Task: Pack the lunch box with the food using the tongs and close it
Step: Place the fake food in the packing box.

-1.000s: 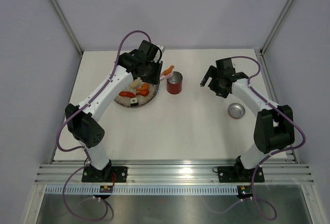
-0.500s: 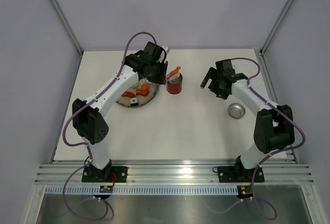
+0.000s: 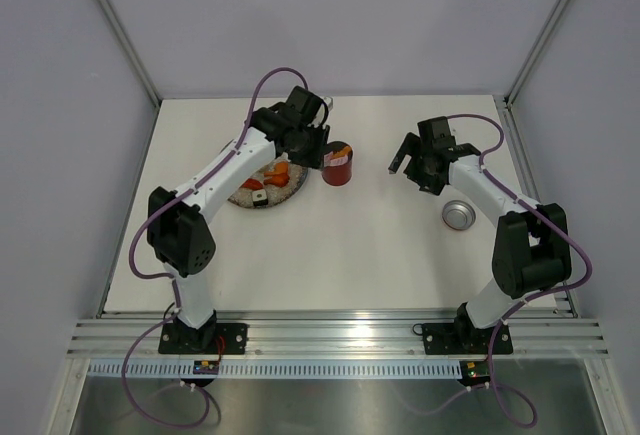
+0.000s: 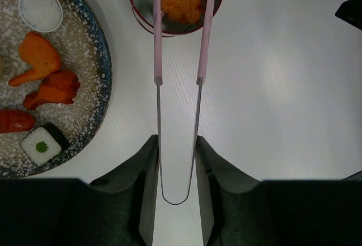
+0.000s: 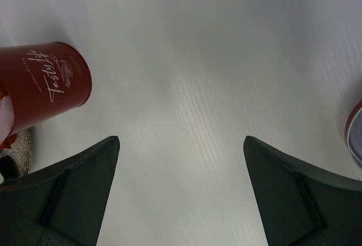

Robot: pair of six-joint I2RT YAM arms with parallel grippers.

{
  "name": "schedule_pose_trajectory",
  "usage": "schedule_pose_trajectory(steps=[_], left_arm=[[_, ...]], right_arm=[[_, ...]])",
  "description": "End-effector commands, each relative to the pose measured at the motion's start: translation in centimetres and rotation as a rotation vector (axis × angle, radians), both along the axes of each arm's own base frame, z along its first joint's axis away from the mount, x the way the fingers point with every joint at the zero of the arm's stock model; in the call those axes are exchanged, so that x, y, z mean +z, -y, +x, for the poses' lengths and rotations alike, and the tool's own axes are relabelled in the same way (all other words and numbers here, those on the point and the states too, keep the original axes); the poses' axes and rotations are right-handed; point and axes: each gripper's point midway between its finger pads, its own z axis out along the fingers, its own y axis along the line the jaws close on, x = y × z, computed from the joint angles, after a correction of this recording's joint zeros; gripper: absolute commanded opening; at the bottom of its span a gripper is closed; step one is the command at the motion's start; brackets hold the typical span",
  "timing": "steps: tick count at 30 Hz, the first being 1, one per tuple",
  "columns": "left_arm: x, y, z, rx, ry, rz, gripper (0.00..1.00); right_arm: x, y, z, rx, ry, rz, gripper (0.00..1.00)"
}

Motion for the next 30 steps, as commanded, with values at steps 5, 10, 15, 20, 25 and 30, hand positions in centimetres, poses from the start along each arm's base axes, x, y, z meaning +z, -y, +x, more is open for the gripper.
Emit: schedule_pose_trajectory(steps=[5, 10, 15, 20, 25, 30], left_arm=[[1.1, 0.5, 0.4, -0.012, 0.043, -0.019, 0.32], [1.2, 0.6, 0.5, -0.014, 0.045, -0.023, 0.31], [1.8, 0.7, 0.4, -0.020, 0.054, -0.030, 0.34], [2.0, 0.7, 0.4, -0.025, 0.058, -0.027, 0.36], [1.9, 0.7, 0.3, -0.031, 0.056, -0.027, 0.30], [2.6, 0.8, 0.3, -0.034, 0.074, -0.037, 0.18]], right_arm=[[0.3, -0.1, 0.2, 0.001, 0.018, -0.004, 1.00], [0.2, -0.1, 0.2, 0.002, 0.015, -0.006, 0.99], [0.2, -0.1, 0.3, 0.003, 0.016, -0.004, 0.99], [0.2, -0.2, 0.4, 0.001, 0.017, -0.001, 0.99], [0.3, -0.2, 0.4, 0.005, 0.017, -0.001, 0.99], [0.4, -0.3, 0.4, 0.008, 0.018, -0.002, 0.99]])
